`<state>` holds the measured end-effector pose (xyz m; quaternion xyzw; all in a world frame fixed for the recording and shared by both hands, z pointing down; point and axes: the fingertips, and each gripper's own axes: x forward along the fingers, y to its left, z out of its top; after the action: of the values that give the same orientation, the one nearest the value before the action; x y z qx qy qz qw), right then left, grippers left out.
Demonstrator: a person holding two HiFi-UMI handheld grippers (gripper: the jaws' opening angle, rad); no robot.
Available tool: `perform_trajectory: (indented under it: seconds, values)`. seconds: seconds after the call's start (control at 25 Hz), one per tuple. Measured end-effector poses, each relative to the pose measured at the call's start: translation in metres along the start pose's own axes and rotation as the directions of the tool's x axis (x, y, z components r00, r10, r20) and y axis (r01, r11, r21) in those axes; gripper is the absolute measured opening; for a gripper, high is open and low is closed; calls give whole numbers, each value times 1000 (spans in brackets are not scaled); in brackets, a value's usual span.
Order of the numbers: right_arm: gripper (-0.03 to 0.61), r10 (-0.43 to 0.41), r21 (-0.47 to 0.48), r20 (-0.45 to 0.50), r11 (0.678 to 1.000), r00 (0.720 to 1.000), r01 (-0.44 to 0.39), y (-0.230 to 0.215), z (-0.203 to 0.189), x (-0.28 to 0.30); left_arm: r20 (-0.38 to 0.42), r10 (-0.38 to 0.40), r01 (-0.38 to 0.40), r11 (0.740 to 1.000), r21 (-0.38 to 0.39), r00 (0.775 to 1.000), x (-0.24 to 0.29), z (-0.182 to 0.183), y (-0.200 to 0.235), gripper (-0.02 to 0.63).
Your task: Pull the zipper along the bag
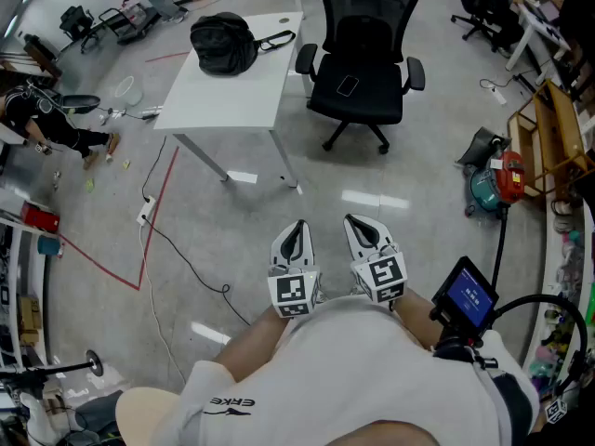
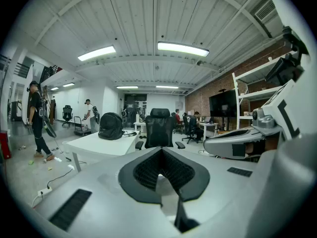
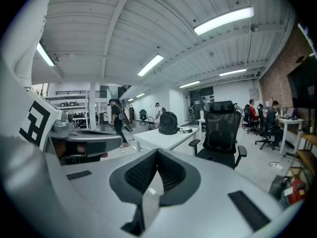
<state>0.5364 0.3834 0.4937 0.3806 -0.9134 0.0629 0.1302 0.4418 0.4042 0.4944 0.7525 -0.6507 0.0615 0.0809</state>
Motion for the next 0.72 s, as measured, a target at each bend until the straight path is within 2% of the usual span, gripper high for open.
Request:
perform_trajectory:
  seconds: [0.72]
  values:
    - [4,17,26,15,999,1000,-17,19,4,13,5,32,-32,999,-11,999,-9,0,24,3]
